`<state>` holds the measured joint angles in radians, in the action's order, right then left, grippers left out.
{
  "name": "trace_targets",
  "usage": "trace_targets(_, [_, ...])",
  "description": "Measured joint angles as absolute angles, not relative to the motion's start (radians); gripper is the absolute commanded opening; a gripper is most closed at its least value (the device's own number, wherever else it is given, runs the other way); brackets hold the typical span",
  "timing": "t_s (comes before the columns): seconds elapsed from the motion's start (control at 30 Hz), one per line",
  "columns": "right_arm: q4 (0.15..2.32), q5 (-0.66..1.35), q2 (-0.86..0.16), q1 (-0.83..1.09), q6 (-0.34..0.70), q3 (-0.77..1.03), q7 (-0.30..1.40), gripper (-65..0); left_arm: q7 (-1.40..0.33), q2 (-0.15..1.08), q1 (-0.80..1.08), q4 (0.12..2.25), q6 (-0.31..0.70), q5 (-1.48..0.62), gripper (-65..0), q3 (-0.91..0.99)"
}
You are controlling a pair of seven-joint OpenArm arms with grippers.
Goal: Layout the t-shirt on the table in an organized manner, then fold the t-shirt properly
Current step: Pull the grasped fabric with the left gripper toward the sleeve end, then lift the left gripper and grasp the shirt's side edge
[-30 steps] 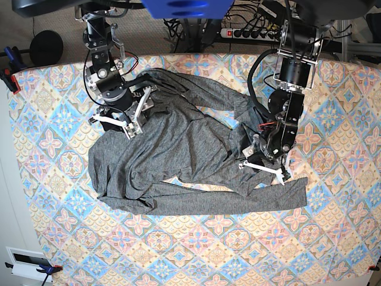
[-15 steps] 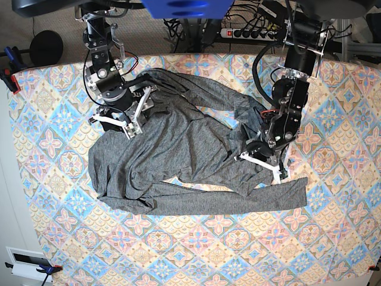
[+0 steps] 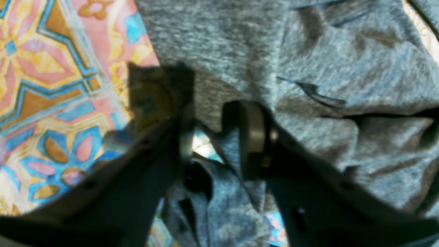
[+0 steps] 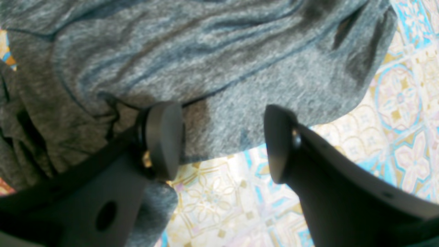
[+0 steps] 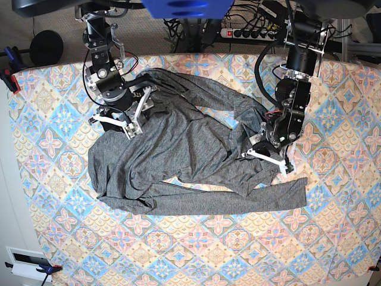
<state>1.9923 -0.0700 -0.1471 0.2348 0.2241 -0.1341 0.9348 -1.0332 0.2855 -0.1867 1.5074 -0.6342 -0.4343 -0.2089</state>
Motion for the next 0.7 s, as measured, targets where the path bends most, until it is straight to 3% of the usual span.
trace_targets(0.33, [1.992,-0.071,-0.147,0.235,0.224,-0.136,0.935,-28.2,-1.033,0.287,-0.233,1.507,-0.635,-0.437,-27.3,-0.209])
trace_targets(0.53, [1.992,-0.071,-0.147,0.235,0.224,-0.136,0.935,-28.2,-1.032,0.285,-0.246,1.499,-0.635,-0.436,-26.8,-0.213])
trace_targets(0.7, [1.992,-0.071,-0.147,0.235,0.224,-0.135,0.935,-28.2,-1.025,0.284,-0.287,1.371,-0.628,-0.436,-26.9,-0.226])
